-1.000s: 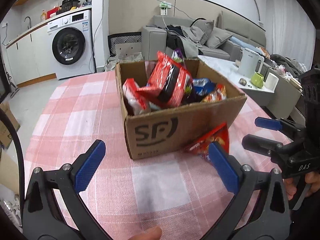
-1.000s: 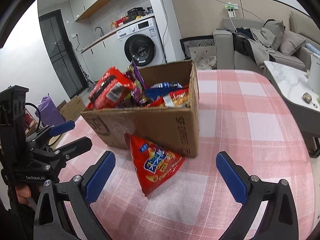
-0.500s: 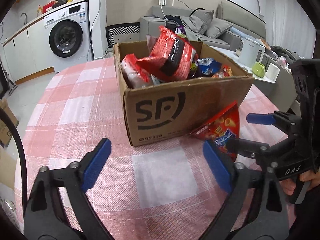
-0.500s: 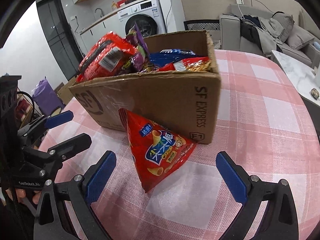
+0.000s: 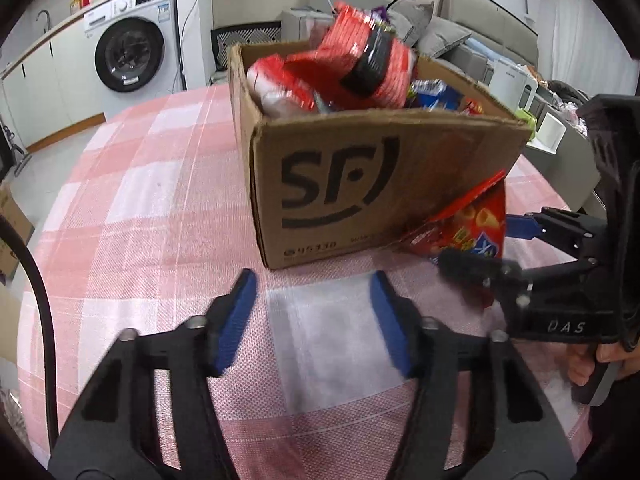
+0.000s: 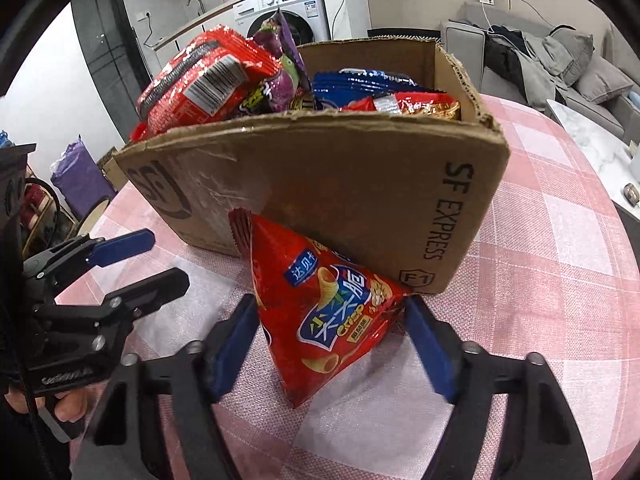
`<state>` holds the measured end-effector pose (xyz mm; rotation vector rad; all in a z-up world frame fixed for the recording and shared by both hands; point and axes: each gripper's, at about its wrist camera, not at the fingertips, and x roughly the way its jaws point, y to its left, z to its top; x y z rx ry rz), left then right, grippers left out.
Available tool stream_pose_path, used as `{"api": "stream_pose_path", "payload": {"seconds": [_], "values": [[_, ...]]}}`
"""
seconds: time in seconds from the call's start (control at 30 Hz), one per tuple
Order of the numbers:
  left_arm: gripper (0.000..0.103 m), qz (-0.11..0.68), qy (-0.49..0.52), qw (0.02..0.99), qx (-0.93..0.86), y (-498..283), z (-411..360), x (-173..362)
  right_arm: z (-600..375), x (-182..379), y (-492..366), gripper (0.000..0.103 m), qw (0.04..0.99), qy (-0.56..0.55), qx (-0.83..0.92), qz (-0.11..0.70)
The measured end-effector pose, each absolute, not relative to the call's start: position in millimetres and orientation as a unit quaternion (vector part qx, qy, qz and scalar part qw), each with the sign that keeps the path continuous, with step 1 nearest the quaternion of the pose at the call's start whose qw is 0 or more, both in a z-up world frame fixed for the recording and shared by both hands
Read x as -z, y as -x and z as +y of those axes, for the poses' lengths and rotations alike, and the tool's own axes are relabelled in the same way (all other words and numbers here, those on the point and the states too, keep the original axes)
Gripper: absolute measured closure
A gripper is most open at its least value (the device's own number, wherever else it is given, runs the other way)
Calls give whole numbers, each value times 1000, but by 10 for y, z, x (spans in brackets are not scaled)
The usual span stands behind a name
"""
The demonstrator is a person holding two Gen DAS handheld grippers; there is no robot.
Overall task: Organize snacks
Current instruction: 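Grasp the red triangular chip bag with the right tool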
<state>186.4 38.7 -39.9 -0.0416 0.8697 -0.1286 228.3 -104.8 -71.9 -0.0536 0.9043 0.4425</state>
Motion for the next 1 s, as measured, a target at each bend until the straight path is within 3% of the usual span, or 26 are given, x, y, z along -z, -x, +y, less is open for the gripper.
{"api": "stream_pose_path", "payload": {"seconds": [0.17, 0.33, 1.0], "values": [[78, 434, 26, 898, 69, -1941, 422, 497, -1085, 736, -2254, 41, 876, 26, -214, 432], [95, 437, 24, 895, 82, -2012, 415, 543, -1099, 718, -2168, 48, 877, 27, -219, 426], [99, 429, 20, 898, 97, -1931, 296, 528, -1478, 574, -1942, 63, 876, -36, -263, 404]]}}
